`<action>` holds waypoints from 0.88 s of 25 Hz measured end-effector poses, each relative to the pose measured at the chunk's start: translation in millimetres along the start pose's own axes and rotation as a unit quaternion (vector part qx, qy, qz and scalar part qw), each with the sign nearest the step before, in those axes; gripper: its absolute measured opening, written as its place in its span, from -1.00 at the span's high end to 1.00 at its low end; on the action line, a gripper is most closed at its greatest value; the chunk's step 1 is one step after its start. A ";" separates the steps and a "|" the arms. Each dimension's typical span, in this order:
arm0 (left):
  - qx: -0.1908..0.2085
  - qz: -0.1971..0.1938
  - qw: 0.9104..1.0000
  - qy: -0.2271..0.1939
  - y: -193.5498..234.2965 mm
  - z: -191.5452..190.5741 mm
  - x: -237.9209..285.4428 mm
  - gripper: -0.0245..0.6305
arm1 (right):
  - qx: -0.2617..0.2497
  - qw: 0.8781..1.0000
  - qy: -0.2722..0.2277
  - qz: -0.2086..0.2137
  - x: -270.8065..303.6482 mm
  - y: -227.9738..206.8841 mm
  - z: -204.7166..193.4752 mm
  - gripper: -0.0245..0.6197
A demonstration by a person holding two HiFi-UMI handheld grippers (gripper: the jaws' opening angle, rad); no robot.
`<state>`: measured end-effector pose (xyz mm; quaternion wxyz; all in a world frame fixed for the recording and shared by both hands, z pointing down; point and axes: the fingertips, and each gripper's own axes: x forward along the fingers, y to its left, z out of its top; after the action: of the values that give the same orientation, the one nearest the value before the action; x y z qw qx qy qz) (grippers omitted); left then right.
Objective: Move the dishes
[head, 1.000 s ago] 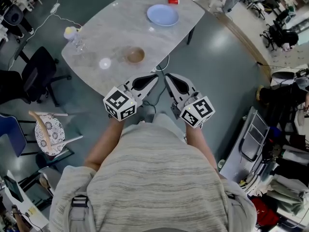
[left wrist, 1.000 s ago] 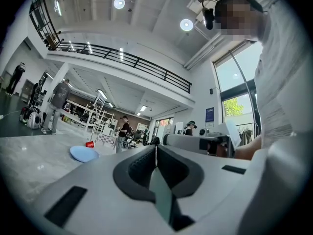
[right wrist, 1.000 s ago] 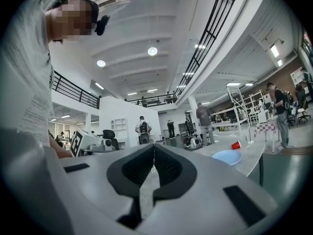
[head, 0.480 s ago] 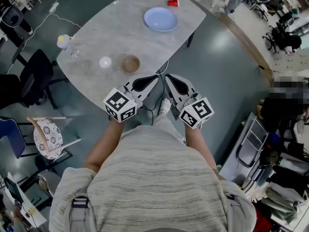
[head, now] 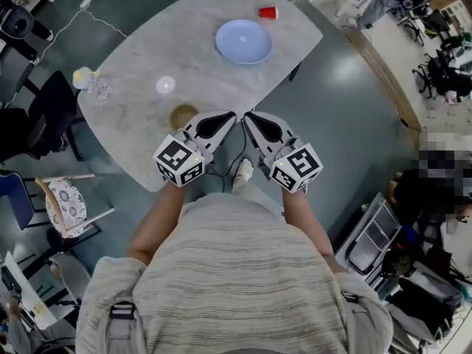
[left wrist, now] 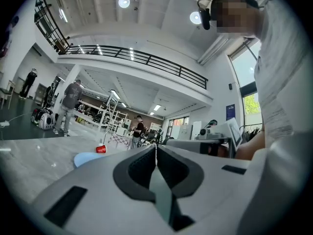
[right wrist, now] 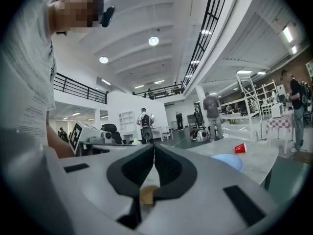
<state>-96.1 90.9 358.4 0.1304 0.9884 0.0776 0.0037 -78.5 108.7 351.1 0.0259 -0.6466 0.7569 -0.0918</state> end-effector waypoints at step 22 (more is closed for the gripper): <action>-0.020 0.346 0.938 -0.030 105.5 -29.7 -42.6 0.86 | -0.131 0.915 0.151 0.352 96.7 -16.4 -71.4 0.86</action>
<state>-122.9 -8.7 414.9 0.1434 0.9510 -0.2732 0.0208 -89.5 18.7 431.6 -0.1428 -0.3149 0.9355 -0.0728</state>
